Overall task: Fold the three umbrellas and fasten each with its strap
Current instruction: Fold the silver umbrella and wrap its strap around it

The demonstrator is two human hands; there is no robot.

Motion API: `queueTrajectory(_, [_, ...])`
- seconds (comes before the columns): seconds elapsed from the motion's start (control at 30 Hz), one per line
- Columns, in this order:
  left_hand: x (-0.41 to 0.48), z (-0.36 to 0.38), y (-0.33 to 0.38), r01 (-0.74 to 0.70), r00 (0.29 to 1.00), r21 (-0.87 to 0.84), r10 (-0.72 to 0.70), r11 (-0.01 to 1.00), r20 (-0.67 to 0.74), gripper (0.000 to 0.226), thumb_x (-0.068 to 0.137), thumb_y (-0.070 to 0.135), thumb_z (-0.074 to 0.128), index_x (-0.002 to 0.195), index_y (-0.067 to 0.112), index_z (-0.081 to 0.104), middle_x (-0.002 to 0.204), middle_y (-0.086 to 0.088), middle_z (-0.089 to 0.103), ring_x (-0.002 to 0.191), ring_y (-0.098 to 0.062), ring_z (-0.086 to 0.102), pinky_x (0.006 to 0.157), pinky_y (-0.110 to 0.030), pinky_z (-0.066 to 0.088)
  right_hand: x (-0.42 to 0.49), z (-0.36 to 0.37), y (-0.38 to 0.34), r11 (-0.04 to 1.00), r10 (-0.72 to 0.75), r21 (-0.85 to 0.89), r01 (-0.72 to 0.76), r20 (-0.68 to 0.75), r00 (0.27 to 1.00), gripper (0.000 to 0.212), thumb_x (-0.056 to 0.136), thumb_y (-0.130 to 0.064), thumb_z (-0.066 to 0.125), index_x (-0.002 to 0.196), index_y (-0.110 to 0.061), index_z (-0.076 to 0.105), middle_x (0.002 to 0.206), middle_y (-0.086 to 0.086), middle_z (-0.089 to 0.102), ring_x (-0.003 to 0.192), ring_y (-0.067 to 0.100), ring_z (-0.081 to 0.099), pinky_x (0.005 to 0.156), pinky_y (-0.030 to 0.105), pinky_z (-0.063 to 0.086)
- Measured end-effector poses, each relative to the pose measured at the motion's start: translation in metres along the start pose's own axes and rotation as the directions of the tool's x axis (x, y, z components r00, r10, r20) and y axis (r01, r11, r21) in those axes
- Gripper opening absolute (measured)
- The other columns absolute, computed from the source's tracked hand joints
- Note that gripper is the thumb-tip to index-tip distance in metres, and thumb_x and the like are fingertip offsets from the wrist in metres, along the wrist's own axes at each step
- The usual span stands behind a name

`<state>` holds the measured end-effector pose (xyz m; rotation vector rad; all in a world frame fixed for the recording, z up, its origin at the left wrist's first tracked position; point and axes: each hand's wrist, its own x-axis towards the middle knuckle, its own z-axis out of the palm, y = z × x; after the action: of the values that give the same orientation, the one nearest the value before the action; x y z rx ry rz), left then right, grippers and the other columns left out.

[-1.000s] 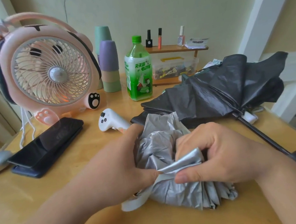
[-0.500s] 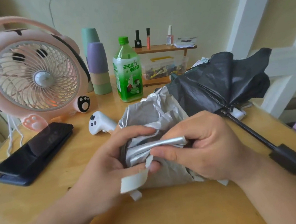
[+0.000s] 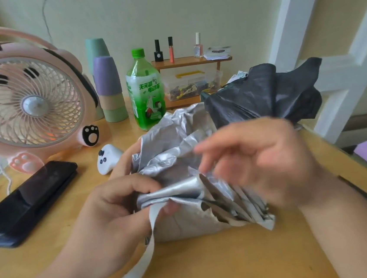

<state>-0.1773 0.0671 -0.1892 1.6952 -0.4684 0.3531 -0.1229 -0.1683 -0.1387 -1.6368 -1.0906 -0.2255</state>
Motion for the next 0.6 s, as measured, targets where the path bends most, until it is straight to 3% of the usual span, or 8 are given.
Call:
queueTrajectory(0.03, [0.000,0.000,0.000,0.030,0.999,-0.061,-0.031,0.998,-0.008,0.043,0.065,0.055,0.089,0.069,0.015,0.073,0.122,-0.003,0.064,0.122,-0.017,0.061,0.094,-0.026,0.051,0.001,-0.012,0.002,0.998,0.041,0.039,-0.039,-0.061,0.997,0.030,0.095,-0.033,0.069,0.102,-0.004,0.075,0.085,0.007,0.076,0.061,0.017,0.065,0.053,0.020,0.049])
queueTrajectory(0.1, [0.001,-0.005,-0.004,0.086,0.996,-0.077,-0.085,0.993,0.017,0.042,0.062,0.060,0.089,0.071,0.021,0.075,0.119,-0.006,0.068,0.118,-0.025,0.064,0.096,-0.038,0.055,0.002,-0.032,0.009,0.988,0.155,0.027,-0.153,-0.114,0.981,0.015,0.096,-0.014,0.065,0.106,-0.006,0.073,0.089,0.012,0.076,0.064,0.016,0.065,0.058,0.015,0.048])
queueTrajectory(0.17, [0.003,-0.014,-0.012,0.143,0.989,0.043,-0.144,0.989,0.033,0.043,0.058,0.071,0.085,0.076,0.033,0.078,0.115,-0.010,0.071,0.113,-0.039,0.066,0.096,-0.060,0.053,0.001,-0.043,0.013,0.949,0.315,-0.029,-0.315,0.011,0.949,0.022,0.089,-0.005,0.070,0.111,-0.010,0.071,0.090,0.011,0.077,0.071,0.016,0.068,0.062,0.021,0.053])
queueTrajectory(0.23, [0.003,-0.020,-0.019,0.168,0.984,0.098,-0.172,0.981,0.034,0.047,0.055,0.076,0.083,0.077,0.034,0.078,0.113,-0.014,0.071,0.109,-0.043,0.067,0.093,-0.064,0.052,-0.002,-0.046,0.014,0.871,0.491,-0.077,-0.486,0.214,0.845,0.038,0.089,0.000,0.075,0.121,-0.017,0.067,0.090,0.009,0.077,0.071,0.021,0.068,0.065,0.028,0.055])
queueTrajectory(0.3, [0.000,-0.021,-0.023,0.178,0.983,0.113,-0.183,0.977,0.029,0.053,0.053,0.077,0.084,0.077,0.030,0.078,0.110,-0.018,0.071,0.105,-0.044,0.067,0.089,-0.063,0.054,-0.003,-0.044,0.014,0.798,0.595,-0.135,-0.587,0.331,0.733,0.053,0.087,0.005,0.075,0.128,-0.023,0.058,0.091,0.005,0.075,0.070,0.020,0.066,0.066,0.029,0.054])
queueTrajectory(0.47, [-0.003,-0.018,-0.024,0.166,0.986,0.060,-0.166,0.984,-0.003,0.056,0.048,0.074,0.088,0.073,0.025,0.077,0.112,-0.016,0.071,0.105,-0.045,0.067,0.087,-0.066,0.054,-0.004,-0.044,0.009,0.784,0.611,-0.228,-0.577,0.448,0.652,0.067,0.081,0.008,0.078,0.130,-0.026,0.048,0.094,-0.010,0.067,0.073,0.018,0.059,0.060,0.026,0.049])
queueTrajectory(0.6, [-0.001,-0.004,-0.011,0.073,0.997,-0.242,-0.072,0.968,0.013,0.046,0.052,0.043,0.100,0.059,0.009,0.070,0.128,-0.012,0.063,0.112,-0.038,0.064,0.090,-0.053,0.052,-0.004,-0.051,0.001,0.788,0.579,-0.140,-0.600,0.499,0.644,0.080,0.077,-0.003,0.083,0.141,-0.030,0.043,0.103,-0.008,0.064,0.080,0.019,0.055,0.063,0.025,0.048])
